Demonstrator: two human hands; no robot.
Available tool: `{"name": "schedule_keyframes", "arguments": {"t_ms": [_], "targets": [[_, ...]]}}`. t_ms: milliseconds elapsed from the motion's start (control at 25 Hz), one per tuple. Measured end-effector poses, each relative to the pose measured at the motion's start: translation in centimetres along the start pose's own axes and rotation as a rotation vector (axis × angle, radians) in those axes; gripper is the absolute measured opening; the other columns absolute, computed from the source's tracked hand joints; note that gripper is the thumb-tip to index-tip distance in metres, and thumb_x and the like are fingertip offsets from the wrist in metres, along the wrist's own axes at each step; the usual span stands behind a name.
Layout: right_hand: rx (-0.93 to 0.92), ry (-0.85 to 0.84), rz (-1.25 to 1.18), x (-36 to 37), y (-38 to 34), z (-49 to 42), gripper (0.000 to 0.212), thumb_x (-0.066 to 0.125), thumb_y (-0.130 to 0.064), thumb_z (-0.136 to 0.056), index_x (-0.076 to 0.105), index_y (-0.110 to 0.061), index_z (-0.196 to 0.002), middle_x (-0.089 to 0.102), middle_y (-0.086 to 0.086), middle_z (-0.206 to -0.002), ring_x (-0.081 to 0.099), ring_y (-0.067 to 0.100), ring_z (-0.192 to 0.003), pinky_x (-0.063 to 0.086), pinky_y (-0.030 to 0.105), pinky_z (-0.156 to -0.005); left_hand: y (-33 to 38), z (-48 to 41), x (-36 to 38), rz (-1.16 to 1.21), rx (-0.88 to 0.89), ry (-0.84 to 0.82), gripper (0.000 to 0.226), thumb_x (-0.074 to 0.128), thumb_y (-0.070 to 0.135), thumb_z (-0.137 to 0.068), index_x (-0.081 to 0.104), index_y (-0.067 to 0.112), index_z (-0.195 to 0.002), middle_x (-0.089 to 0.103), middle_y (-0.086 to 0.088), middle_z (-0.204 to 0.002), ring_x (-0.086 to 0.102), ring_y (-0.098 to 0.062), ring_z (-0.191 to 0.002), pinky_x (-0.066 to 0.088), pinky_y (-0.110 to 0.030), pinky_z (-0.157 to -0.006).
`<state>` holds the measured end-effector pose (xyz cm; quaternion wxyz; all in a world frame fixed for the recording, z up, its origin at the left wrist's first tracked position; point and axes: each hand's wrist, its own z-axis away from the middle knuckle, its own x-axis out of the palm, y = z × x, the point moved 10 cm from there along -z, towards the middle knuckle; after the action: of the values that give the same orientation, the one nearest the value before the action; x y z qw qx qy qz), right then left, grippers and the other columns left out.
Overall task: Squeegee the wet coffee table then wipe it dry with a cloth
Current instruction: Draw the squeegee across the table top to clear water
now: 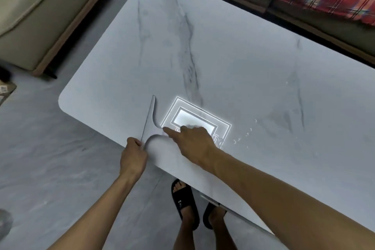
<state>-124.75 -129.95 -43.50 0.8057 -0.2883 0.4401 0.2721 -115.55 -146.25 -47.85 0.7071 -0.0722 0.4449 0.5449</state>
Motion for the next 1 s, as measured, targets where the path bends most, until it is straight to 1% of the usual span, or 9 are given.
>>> {"name": "schedule_keyframes", "arguments": {"t_ms": [80, 200, 280, 360, 480, 600, 880, 960, 1000], "targets": [[0.041, -0.034, -0.011, 0.9, 4.0, 3.5, 0.062, 0.042, -0.021, -0.096, 0.018, -0.044, -0.148, 0.060, 0.004, -0.109, 0.063, 0.032, -0.083, 0.033, 0.032, -0.059, -0.6, 0.4, 1.7, -0.025, -0.021, -0.132, 0.014, 0.038, 0.005, -0.085, 0.042, 0.018, -0.089, 0.055, -0.006, -0.080, 0.052, -0.019, -0.066, 0.036, -0.028, -0.048], [0.178, -0.091, 0.050, 0.8, 11.5, 10.9, 0.059, 0.040, -0.028, -0.097, 0.016, -0.048, -0.147, 0.059, 0.000, -0.094, 0.062, 0.032, -0.070, 0.036, 0.033, -0.055, 0.1, 1.8, 4.6, -0.086, 0.005, -0.354, 0.017, 0.038, 0.005, -0.084, 0.042, 0.019, -0.091, 0.054, -0.004, -0.078, 0.048, -0.015, -0.062, 0.033, -0.027, -0.047], [0.246, -0.071, 0.097, -0.3, 13.9, 14.0, 0.053, 0.038, -0.030, -0.099, 0.020, -0.047, -0.146, 0.058, -0.002, -0.089, 0.061, 0.031, -0.066, 0.039, 0.034, -0.054, 0.7, 2.3, 5.2, -0.133, 0.030, -0.429, 0.019, 0.040, 0.004, -0.082, 0.043, 0.017, -0.096, 0.052, -0.003, -0.078, 0.047, -0.015, -0.062, 0.031, -0.027, -0.048], [0.208, -0.085, 0.098, 0.0, 12.5, 14.5, 0.054, 0.039, -0.028, -0.099, 0.021, -0.044, -0.148, 0.058, -0.001, -0.090, 0.060, 0.031, -0.066, 0.037, 0.034, -0.054, 1.0, 2.2, 5.1, -0.158, 0.043, -0.440, 0.019, 0.040, 0.004, -0.083, 0.043, 0.015, -0.097, 0.053, -0.004, -0.078, 0.046, -0.015, -0.062, 0.031, -0.027, -0.048], [0.081, -0.160, -0.031, 2.2, 6.6, 12.4, 0.059, 0.040, -0.020, -0.101, 0.017, -0.039, -0.151, 0.056, 0.005, -0.099, 0.060, 0.032, -0.073, 0.039, 0.033, -0.058, 1.4, 1.9, 4.4, -0.189, 0.070, -0.417, 0.013, 0.040, 0.005, -0.085, 0.042, 0.015, -0.094, 0.053, -0.004, -0.076, 0.046, -0.014, -0.060, 0.030, -0.026, -0.047], [0.048, -0.219, -0.095, 4.6, 3.6, 11.8, 0.059, 0.037, -0.020, -0.103, 0.011, -0.042, -0.152, 0.054, 0.007, -0.106, 0.059, 0.032, -0.079, 0.035, 0.032, -0.062, 1.6, 2.0, 4.8, -0.221, 0.093, -0.417, 0.012, 0.040, 0.005, -0.085, 0.041, 0.016, -0.087, 0.053, -0.004, -0.076, 0.045, -0.014, -0.061, 0.029, -0.027, -0.048], [0.311, -0.191, -0.048, 4.9, 12.4, 21.3, 0.058, 0.036, -0.027, -0.102, 0.010, -0.052, -0.148, 0.055, 0.000, -0.098, 0.061, 0.028, -0.078, 0.038, 0.031, -0.062, 3.0, 4.0, 7.9, -0.229, 0.162, -0.491, 0.016, 0.043, 0.003, -0.083, 0.039, 0.018, -0.088, 0.050, -0.006, -0.093, 0.045, -0.013, -0.065, 0.031, -0.026, -0.051], [0.342, -0.179, -0.039, 4.1, 13.2, 23.3, 0.055, 0.033, -0.031, -0.102, 0.010, -0.053, -0.147, 0.053, -0.002, -0.092, 0.059, 0.028, -0.072, 0.039, 0.033, -0.060, 3.5, 5.2, 9.3, -0.240, 0.193, -0.501, 0.018, 0.043, 0.000, -0.082, 0.039, 0.016, -0.090, 0.049, -0.011, -0.109, 0.048, -0.015, -0.072, 0.034, -0.026, -0.055], [0.320, -0.160, -0.053, 3.7, 12.5, 23.3, 0.052, 0.032, -0.035, -0.102, 0.011, -0.053, -0.146, 0.053, -0.003, -0.090, 0.059, 0.029, -0.070, 0.038, 0.033, -0.059, 3.4, 5.7, 9.8, -0.258, 0.207, -0.501, 0.019, 0.042, -0.002, -0.082, 0.040, 0.014, -0.093, 0.045, -0.014, -0.123, 0.051, -0.018, -0.083, 0.039, -0.027, -0.061]]}}
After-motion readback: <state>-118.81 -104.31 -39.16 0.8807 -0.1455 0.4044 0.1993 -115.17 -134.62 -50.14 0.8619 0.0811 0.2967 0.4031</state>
